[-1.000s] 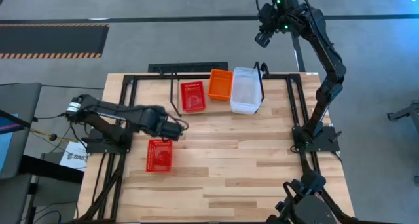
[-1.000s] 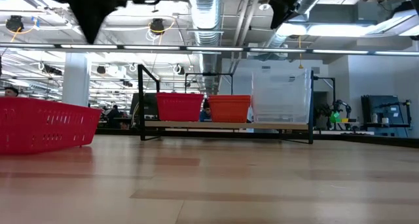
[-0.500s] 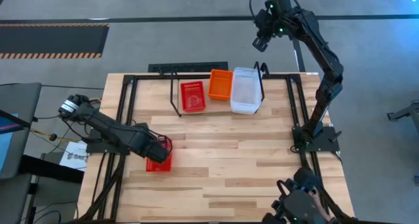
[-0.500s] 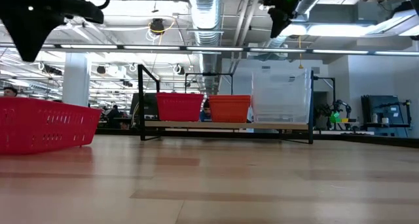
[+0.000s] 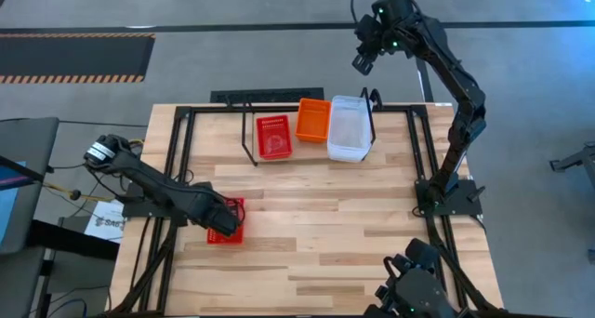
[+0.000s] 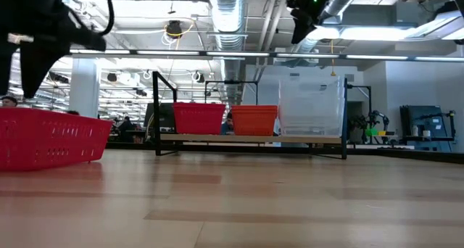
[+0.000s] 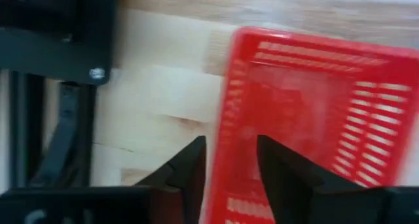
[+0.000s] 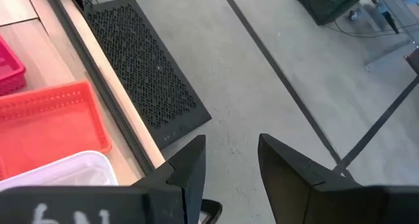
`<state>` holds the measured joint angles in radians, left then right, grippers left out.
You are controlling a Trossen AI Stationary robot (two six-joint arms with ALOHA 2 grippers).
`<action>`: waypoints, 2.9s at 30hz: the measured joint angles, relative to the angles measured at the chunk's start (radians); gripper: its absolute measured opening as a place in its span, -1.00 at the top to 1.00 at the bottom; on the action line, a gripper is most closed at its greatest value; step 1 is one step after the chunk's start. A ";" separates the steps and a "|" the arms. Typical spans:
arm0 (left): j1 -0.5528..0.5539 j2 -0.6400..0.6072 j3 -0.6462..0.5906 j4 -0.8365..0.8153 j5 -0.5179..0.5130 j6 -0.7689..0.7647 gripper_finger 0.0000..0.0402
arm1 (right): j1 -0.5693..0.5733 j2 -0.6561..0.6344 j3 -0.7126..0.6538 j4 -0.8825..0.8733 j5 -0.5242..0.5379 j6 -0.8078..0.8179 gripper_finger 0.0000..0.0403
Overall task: Stack baskets on shelf by color
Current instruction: Stack the red bin on top of the red bins on the shelf
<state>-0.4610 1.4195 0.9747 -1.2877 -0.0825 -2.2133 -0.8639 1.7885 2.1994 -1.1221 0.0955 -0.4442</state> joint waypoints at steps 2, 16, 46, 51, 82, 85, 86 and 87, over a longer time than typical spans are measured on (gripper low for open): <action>0.000 0.000 -0.024 -0.003 0.037 -0.001 0.29 | 0.000 0.000 0.000 0.001 -0.001 0.000 0.21; 0.001 0.000 -0.258 0.384 0.024 -0.017 0.11 | -0.001 0.000 0.000 0.001 -0.002 0.002 0.21; 0.281 -0.197 0.247 0.139 -0.918 0.702 1.00 | 0.055 0.000 0.000 0.000 -0.047 0.055 0.44; 0.470 -0.142 0.346 0.210 -0.956 1.037 1.00 | 0.143 0.000 0.000 -0.001 -0.048 0.093 0.44; 0.916 -0.123 0.369 0.786 -0.760 1.982 1.00 | 0.562 -0.002 -0.317 0.719 0.104 0.204 0.97; 0.925 -0.123 0.369 0.786 -0.745 1.998 1.00 | 0.562 0.000 -0.365 0.784 0.201 0.203 0.95; 0.928 -0.123 0.369 0.786 -0.734 2.000 1.00 | 0.561 0.000 -0.380 0.809 0.208 0.203 0.95; 0.932 -0.123 0.369 0.786 -0.728 2.000 1.00 | 0.559 0.000 -0.392 0.831 0.209 0.208 0.95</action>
<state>0.4706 1.2964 1.3434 -0.5014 -0.8104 -0.2131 -0.3048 1.7883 1.8072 -0.2911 0.3050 -0.2360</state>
